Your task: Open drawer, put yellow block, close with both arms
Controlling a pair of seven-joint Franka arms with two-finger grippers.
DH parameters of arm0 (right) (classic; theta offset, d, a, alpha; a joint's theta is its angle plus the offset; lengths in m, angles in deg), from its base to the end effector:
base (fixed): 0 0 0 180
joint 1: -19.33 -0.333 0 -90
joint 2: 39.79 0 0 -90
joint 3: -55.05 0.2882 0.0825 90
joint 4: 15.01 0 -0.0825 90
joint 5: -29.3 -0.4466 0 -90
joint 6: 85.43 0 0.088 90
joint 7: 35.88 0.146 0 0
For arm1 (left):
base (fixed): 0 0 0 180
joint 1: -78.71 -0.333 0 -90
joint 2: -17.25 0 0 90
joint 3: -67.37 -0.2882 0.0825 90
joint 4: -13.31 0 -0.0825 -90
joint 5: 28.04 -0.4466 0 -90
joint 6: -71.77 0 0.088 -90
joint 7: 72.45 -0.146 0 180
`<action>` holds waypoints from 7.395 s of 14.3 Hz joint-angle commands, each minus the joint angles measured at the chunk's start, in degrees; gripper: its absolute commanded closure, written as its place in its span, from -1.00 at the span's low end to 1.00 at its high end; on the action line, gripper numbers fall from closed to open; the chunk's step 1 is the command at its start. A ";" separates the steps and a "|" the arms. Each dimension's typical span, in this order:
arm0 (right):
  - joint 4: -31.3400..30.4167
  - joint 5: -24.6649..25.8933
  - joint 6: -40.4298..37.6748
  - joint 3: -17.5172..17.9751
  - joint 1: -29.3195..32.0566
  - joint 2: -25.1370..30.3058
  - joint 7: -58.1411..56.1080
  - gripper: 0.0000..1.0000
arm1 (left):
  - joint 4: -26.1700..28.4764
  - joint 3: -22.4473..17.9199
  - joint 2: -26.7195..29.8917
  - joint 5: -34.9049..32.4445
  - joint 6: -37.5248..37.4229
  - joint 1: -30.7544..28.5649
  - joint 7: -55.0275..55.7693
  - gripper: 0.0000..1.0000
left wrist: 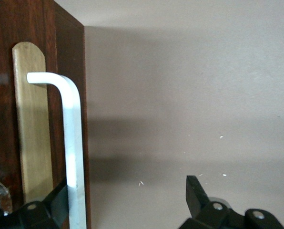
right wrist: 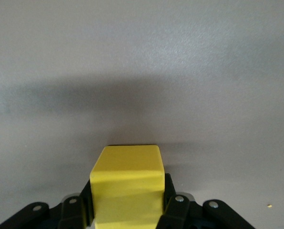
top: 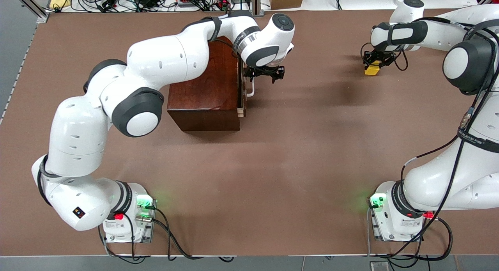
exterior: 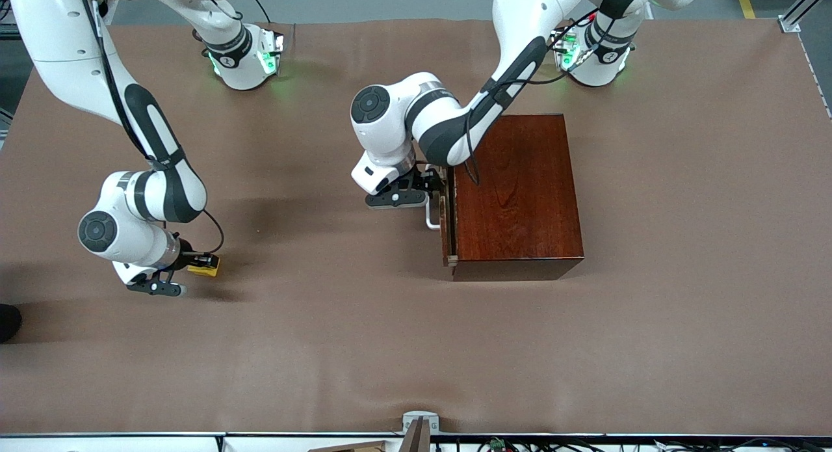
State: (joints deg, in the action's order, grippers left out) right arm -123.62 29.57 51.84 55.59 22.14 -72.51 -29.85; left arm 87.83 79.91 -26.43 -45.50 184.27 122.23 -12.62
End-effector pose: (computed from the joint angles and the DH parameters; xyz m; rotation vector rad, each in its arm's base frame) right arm 0.6456 -0.0254 0.0819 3.1314 -0.2237 -0.1113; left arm 0.4746 -0.6041 0.2023 -3.0065 0.0146 -0.0936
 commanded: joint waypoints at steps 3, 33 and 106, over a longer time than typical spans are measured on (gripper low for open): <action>3.48 1.05 -0.69 0.87 0.88 0.63 -4.07 1.00 | -2.72 1.17 -2.73 -0.56 7.64 1.39 1.26 -1.00; 26.43 -0.09 -27.76 4.11 -0.26 1.16 -67.43 1.00 | -3.68 0.99 -2.99 14.03 23.72 2.97 3.01 -1.00; 32.32 5.97 -39.17 -2.30 -35.35 12.31 -31.72 -1.00 | 16.27 -13.78 42.54 19.57 -21.98 -40.45 -57.02 -1.00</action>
State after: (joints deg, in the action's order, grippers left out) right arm -89.63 35.65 14.95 53.52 -16.94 -63.72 -65.65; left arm 103.76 65.97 15.68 -25.62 161.79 81.58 -69.14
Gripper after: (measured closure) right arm 0.000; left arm 0.000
